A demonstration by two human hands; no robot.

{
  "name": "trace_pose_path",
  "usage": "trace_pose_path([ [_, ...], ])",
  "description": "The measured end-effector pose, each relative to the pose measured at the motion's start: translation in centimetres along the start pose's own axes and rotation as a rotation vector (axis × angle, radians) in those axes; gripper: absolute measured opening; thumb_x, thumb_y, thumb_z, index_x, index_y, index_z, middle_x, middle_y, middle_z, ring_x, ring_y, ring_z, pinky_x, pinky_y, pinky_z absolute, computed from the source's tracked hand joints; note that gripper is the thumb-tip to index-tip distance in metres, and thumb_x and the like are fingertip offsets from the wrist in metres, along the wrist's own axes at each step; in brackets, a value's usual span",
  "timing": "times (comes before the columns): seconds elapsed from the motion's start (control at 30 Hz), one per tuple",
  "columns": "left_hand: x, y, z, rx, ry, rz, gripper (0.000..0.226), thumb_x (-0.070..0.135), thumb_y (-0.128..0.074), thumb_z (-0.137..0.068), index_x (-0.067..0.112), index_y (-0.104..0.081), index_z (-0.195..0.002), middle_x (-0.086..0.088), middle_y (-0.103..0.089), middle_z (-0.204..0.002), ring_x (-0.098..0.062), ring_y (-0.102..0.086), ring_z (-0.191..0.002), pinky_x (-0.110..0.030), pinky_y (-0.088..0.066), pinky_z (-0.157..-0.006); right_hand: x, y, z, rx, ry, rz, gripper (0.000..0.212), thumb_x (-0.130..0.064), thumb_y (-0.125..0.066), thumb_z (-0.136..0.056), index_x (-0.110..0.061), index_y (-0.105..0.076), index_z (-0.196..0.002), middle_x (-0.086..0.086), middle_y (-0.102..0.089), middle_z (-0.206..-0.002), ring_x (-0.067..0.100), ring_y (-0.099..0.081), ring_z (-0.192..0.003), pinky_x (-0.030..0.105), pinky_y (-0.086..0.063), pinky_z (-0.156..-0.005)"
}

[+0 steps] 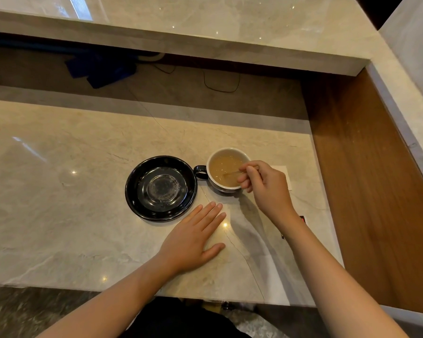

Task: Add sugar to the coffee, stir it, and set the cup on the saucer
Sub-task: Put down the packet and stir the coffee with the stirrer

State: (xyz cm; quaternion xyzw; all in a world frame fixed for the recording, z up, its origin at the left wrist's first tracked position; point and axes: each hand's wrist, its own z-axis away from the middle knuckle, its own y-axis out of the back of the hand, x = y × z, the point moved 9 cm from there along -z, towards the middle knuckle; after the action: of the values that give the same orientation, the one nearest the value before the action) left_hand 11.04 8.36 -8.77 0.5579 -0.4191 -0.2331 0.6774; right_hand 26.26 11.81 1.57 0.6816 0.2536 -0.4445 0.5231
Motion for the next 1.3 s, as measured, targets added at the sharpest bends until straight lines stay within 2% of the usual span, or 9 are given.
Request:
trace_pose_path([
  [0.07, 0.0, 0.1, 0.0, 0.008, -0.002, -0.004, 0.067, 0.059, -0.027, -0.092, 0.022, -0.014, -0.147, 0.003, -0.007, -0.155, -0.012, 0.003, -0.143, -0.044, 0.005, -0.114, 0.3, 0.8, 0.4, -0.006, -0.005, 0.041, 0.021, -0.009, -0.043, -0.094, -0.012, -0.063, -0.091, 0.009, -0.068, -0.072, 0.004, -0.058, -0.058, 0.015, -0.049, -0.059],
  [0.23, 0.2, 0.3, 0.0, 0.022, -0.009, 0.003, 0.067, 0.058, -0.030, -0.092, 0.021, -0.018, -0.147, 0.001, -0.012, -0.155, -0.014, -0.003, -0.143, -0.046, 0.000, -0.114, -0.3, 3.1, 0.6, 0.065, 0.050, 0.181, 0.022, -0.009, -0.042, -0.095, -0.009, -0.064, -0.095, 0.005, -0.068, -0.073, 0.013, -0.060, -0.065, 0.028, -0.051, -0.063],
  [0.33, 0.2, 0.3, 0.0, 0.024, -0.012, 0.002, 0.067, 0.057, -0.030, -0.093, 0.019, -0.020, -0.147, 0.000, -0.015, -0.155, -0.015, -0.005, -0.143, -0.048, -0.003, -0.115, -1.2, 3.8, 0.9, 0.104, 0.097, 0.186, 0.021, -0.010, -0.043, -0.095, -0.011, -0.064, -0.095, 0.003, -0.067, -0.073, 0.012, -0.060, -0.065, 0.027, -0.051, -0.061],
  [0.7, -0.1, -0.3, 0.0, -0.005, 0.006, -0.004, 0.068, 0.062, -0.022, -0.092, 0.025, -0.006, -0.147, 0.004, -0.004, -0.156, -0.010, 0.007, -0.143, -0.040, 0.004, -0.116, -3.0, 5.5, 1.5, 0.197, 0.214, 0.277, 0.020, -0.010, -0.044, -0.094, -0.008, -0.063, -0.099, 0.006, -0.067, -0.078, 0.015, -0.060, -0.066, 0.023, -0.050, -0.062],
  [0.93, -0.2, -0.2, 0.0, 0.009, 0.005, -0.004, 0.068, 0.062, -0.021, -0.092, 0.025, -0.010, -0.147, 0.004, -0.007, -0.156, -0.010, 0.004, -0.143, -0.039, 0.004, -0.115, -3.3, 4.2, 1.8, 0.144, 0.238, 0.309, 0.020, -0.005, -0.045, -0.093, -0.006, -0.063, -0.102, 0.009, -0.068, -0.082, 0.020, -0.061, -0.070, 0.039, -0.055, -0.066],
  [1.07, -0.2, -0.3, -0.1, 0.012, 0.006, -0.006, 0.069, 0.063, -0.020, -0.091, 0.025, -0.010, -0.147, 0.004, -0.006, -0.156, -0.009, 0.004, -0.143, -0.037, 0.003, -0.116, -3.2, 4.5, 2.2, 0.189, 0.255, 0.306, 0.020, -0.005, -0.045, -0.093, -0.006, -0.063, -0.103, 0.009, -0.069, -0.083, 0.019, -0.061, -0.070, 0.038, -0.055, -0.066],
  [1.17, -0.3, -0.4, 0.0, 0.016, 0.007, -0.010, 0.069, 0.063, -0.021, -0.091, 0.025, -0.010, -0.148, 0.004, -0.006, -0.156, -0.009, 0.005, -0.143, -0.035, 0.003, -0.116, -2.6, 4.9, 2.5, 0.216, 0.207, 0.262, 0.019, -0.007, -0.046, -0.093, -0.009, -0.064, -0.102, 0.006, -0.068, -0.083, 0.017, -0.062, -0.072, 0.034, -0.054, -0.066],
  [1.3, -0.2, -0.2, -0.1, 0.028, 0.009, -0.007, 0.069, 0.062, -0.024, -0.091, 0.025, -0.012, -0.148, 0.004, -0.006, -0.156, -0.008, 0.006, -0.143, -0.033, 0.005, -0.116, -0.6, 5.8, 3.4, 0.264, 0.039, 0.098, 0.018, -0.011, -0.051, -0.091, -0.016, -0.066, -0.099, -0.003, -0.068, -0.083, 0.010, -0.064, -0.075, 0.025, -0.054, -0.067],
])
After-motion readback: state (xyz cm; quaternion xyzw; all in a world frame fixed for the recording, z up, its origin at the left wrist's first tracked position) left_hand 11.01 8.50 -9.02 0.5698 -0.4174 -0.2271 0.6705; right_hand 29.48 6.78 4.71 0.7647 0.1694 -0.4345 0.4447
